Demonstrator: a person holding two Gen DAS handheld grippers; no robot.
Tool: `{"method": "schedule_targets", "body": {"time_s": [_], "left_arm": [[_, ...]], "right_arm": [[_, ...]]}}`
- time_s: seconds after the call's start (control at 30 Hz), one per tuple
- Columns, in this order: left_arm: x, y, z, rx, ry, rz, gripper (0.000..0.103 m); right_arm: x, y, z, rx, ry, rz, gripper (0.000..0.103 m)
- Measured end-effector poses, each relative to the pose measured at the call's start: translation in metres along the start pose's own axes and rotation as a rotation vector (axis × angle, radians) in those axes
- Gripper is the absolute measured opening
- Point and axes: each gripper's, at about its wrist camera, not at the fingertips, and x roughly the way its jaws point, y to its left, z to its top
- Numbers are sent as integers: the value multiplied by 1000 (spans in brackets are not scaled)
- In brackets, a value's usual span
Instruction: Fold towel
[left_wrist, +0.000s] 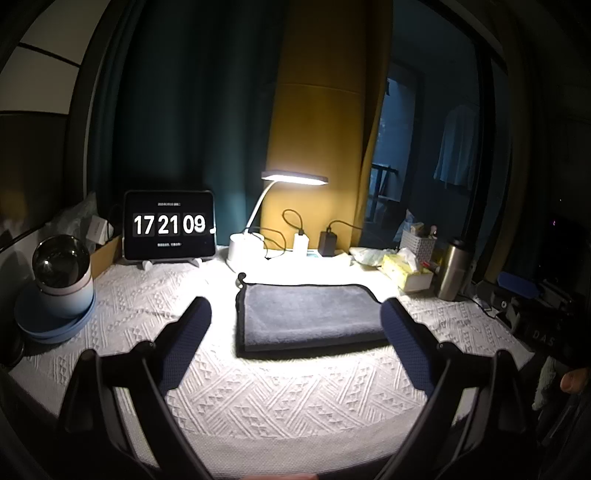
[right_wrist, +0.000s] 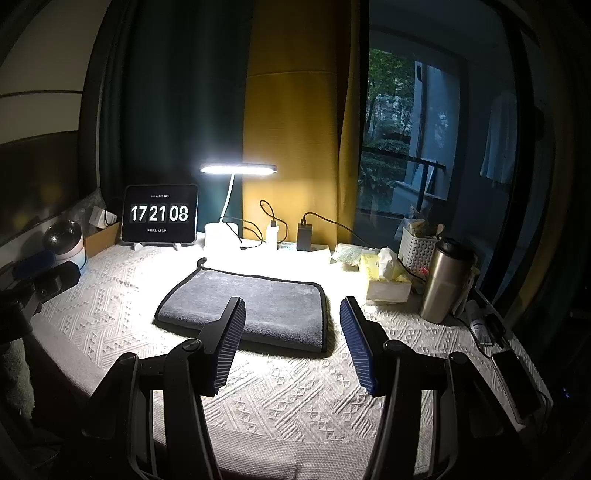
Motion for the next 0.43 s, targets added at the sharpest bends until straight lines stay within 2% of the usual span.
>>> {"method": "schedule_targets", "body": {"time_s": [0.43], "left_arm": [[5,-1,-1,17,8,-3,94]], "right_arm": [[3,2,0,8,2,10,56]]}}
